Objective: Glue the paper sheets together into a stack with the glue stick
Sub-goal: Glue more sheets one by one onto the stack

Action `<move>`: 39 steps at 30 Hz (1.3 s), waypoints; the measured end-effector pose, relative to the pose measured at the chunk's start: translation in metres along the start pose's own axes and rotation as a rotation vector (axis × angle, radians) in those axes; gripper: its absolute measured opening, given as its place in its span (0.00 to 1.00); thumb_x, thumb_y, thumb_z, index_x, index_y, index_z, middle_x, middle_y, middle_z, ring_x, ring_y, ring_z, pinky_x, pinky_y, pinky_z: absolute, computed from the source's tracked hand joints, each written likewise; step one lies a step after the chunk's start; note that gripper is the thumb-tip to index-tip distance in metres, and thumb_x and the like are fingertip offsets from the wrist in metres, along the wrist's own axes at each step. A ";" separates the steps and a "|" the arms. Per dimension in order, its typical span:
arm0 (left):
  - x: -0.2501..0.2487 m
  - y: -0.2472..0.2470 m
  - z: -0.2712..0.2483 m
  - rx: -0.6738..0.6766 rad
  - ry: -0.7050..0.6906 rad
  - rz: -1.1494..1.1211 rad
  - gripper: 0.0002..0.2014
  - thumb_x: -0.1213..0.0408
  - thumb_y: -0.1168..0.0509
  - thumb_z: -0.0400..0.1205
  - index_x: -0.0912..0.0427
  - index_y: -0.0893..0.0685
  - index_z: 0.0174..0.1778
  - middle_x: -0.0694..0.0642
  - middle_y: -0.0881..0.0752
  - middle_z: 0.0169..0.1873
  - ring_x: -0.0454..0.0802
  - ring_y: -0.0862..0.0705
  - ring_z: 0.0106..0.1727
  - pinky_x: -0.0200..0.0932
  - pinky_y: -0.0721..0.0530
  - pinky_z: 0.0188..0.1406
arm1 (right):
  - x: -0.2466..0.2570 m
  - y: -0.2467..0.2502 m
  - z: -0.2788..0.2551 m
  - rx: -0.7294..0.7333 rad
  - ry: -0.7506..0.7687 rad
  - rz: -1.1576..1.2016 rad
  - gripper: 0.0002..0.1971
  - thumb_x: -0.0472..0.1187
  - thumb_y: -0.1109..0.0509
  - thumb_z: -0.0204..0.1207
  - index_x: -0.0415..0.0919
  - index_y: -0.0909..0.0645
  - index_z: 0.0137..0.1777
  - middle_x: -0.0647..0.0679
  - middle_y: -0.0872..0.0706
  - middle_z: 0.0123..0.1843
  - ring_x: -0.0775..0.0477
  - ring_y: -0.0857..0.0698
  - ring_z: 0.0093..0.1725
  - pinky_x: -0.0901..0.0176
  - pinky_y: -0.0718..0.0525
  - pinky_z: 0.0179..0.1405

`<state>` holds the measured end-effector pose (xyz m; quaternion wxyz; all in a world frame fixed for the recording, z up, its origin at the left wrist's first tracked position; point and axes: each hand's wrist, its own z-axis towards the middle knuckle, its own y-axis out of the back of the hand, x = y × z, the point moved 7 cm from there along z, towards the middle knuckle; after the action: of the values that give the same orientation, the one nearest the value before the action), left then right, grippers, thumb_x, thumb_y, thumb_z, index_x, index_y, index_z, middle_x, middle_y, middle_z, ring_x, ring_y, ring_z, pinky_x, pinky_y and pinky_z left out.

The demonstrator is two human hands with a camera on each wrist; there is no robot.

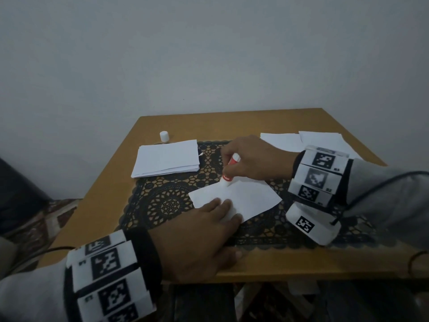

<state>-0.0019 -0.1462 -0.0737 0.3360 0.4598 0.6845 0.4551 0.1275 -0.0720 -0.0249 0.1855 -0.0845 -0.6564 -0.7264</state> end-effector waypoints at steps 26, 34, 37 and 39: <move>0.030 0.034 0.071 -0.009 0.033 0.067 0.33 0.52 0.36 0.83 0.57 0.39 0.82 0.59 0.26 0.62 0.54 0.25 0.62 0.41 0.28 0.55 | -0.040 0.027 -0.022 -0.152 -0.127 -0.039 0.08 0.45 0.27 0.71 0.43 0.18 0.34 0.57 0.22 0.39 0.50 0.21 0.44 0.55 0.23 0.41; 0.030 0.033 0.070 -0.007 0.048 0.015 0.33 0.53 0.36 0.83 0.55 0.40 0.83 0.59 0.27 0.63 0.54 0.25 0.62 0.43 0.26 0.59 | -0.037 0.023 -0.025 -0.083 -0.114 -0.030 0.10 0.43 0.27 0.70 0.41 0.19 0.31 0.54 0.19 0.34 0.45 0.17 0.41 0.46 0.17 0.43; 0.031 0.032 0.069 -0.029 0.061 -0.005 0.32 0.53 0.38 0.84 0.55 0.40 0.83 0.59 0.28 0.63 0.55 0.26 0.63 0.41 0.29 0.55 | -0.037 0.024 -0.037 -0.043 -0.134 -0.006 0.10 0.44 0.26 0.70 0.40 0.18 0.32 0.49 0.15 0.35 0.42 0.15 0.40 0.43 0.16 0.43; 0.031 0.032 0.068 -0.039 0.071 -0.013 0.31 0.53 0.39 0.84 0.55 0.40 0.83 0.58 0.27 0.62 0.54 0.26 0.63 0.38 0.32 0.52 | -0.036 0.024 -0.046 -0.030 -0.133 0.004 0.10 0.44 0.26 0.70 0.41 0.18 0.31 0.52 0.15 0.36 0.44 0.15 0.40 0.41 0.15 0.45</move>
<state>0.0576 -0.0909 -0.0702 0.3234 0.4322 0.6899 0.4824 0.1755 -0.1135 -0.0222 0.1415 -0.1366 -0.6561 -0.7286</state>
